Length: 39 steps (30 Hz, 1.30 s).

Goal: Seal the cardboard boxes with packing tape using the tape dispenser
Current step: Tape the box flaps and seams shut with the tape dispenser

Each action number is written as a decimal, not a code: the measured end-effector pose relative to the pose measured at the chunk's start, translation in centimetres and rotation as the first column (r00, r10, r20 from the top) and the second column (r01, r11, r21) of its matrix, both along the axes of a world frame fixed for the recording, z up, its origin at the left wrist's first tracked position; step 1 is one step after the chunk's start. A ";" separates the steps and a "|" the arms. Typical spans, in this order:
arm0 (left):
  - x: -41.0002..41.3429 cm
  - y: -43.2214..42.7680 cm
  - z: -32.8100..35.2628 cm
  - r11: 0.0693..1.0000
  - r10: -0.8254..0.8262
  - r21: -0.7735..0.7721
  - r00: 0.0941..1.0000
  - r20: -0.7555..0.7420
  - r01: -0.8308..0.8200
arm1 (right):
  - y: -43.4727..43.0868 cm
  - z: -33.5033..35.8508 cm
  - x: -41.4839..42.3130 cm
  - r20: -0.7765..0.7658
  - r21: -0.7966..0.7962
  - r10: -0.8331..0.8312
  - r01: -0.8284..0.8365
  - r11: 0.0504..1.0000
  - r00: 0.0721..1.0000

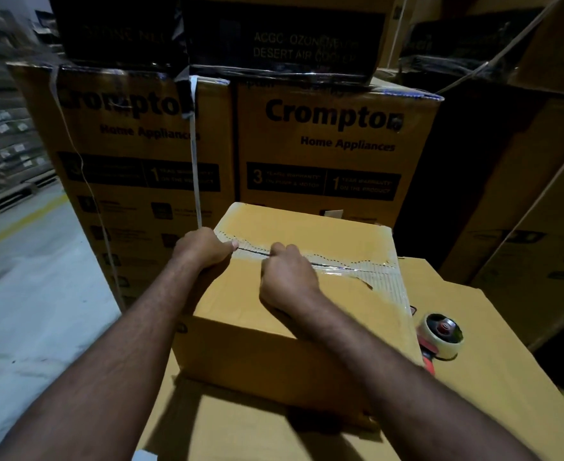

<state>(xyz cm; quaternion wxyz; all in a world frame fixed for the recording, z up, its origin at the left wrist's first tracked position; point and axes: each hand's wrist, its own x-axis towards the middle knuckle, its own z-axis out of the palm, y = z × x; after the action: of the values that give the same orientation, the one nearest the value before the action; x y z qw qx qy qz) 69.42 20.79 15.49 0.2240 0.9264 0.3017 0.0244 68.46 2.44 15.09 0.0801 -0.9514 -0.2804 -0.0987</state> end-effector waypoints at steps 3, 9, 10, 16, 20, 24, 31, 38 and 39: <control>-0.2 0.7 -0.7 0.996 -0.041 -0.084 0.999 0.006 0.041 | -0.4 -0.7 1.2 -0.068 0.072 0.103 -0.098 0.993 0.992; 0.9 2.5 -0.5 0.963 -0.153 -0.231 0.987 -0.044 0.138 | -8.5 -0.6 5.7 0.017 0.125 -0.091 0.088 0.988 0.996; 1.1 2.6 -0.1 0.954 -0.167 -0.263 0.984 -0.069 0.144 | -10.0 -0.5 6.7 0.052 0.100 -0.189 0.184 0.978 0.980; 3.4 2.5 2.2 0.929 -0.235 -0.318 0.965 -0.120 0.187 | -16.9 -0.9 11.3 -0.030 0.157 -0.524 0.522 0.838 0.851; 6.1 2.2 2.3 0.908 -0.185 -0.366 0.979 0.090 0.205 | -16.2 -1.0 13.6 -0.183 0.184 -0.393 0.424 0.887 0.901; 8.1 2.7 1.2 0.917 -0.202 -0.315 0.966 0.162 0.245 | -16.4 -0.6 15.8 -0.164 0.197 -0.444 0.471 0.860 0.881; 7.4 3.5 -0.7 0.916 -0.163 -0.326 0.960 0.229 0.233 | -15.7 -1.0 19.0 -0.439 0.373 -0.352 0.524 0.766 0.827; 12.2 6.0 -0.5 0.885 -0.206 -0.416 0.977 0.050 0.208 | -15.6 -3.2 19.6 -0.292 0.402 -0.481 0.562 0.723 0.827; 14.0 7.0 -1.6 0.892 -0.189 -0.407 0.980 0.055 0.195 | -15.7 -3.4 19.6 -0.293 0.409 -0.489 0.570 0.713 0.821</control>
<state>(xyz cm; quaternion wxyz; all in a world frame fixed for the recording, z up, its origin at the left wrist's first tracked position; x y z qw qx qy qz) 83.38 27.82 13.90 0.4171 0.8836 0.2053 -0.0554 88.10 -13.24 11.74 0.3039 -0.9458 0.0458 -0.1052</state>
